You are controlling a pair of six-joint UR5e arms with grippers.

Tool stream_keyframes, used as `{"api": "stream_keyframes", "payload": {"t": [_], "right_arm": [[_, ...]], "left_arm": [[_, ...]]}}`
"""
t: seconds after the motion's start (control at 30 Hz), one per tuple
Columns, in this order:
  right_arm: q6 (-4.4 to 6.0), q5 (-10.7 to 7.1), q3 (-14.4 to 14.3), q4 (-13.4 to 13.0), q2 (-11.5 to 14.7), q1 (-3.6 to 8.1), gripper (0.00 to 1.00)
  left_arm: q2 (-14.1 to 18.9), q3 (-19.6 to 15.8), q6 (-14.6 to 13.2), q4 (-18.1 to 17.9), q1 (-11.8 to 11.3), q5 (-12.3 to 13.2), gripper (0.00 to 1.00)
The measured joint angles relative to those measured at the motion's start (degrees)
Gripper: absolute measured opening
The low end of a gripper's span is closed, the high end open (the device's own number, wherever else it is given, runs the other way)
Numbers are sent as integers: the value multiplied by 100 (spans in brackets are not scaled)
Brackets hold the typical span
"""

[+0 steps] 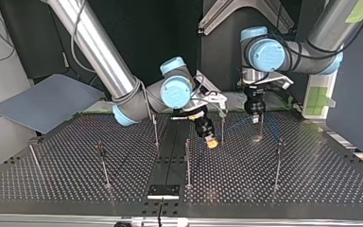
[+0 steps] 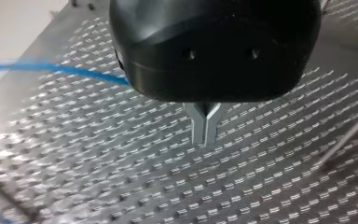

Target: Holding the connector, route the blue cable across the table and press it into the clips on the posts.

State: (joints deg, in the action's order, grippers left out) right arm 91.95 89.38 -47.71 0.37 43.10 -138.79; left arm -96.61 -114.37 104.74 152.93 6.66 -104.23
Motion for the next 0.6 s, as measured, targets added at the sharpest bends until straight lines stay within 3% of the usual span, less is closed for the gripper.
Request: {"api": "stream_keyframes", "payload": {"t": [0.33,0.6], "right_arm": [[-57,35,-473,-53,-27,24,0],[-42,45,-863,-332,-34,66,0]], "left_arm": [[-496,-149,-35,-277,132,13,0],[-712,-203,31,-501,121,17,0]]}}
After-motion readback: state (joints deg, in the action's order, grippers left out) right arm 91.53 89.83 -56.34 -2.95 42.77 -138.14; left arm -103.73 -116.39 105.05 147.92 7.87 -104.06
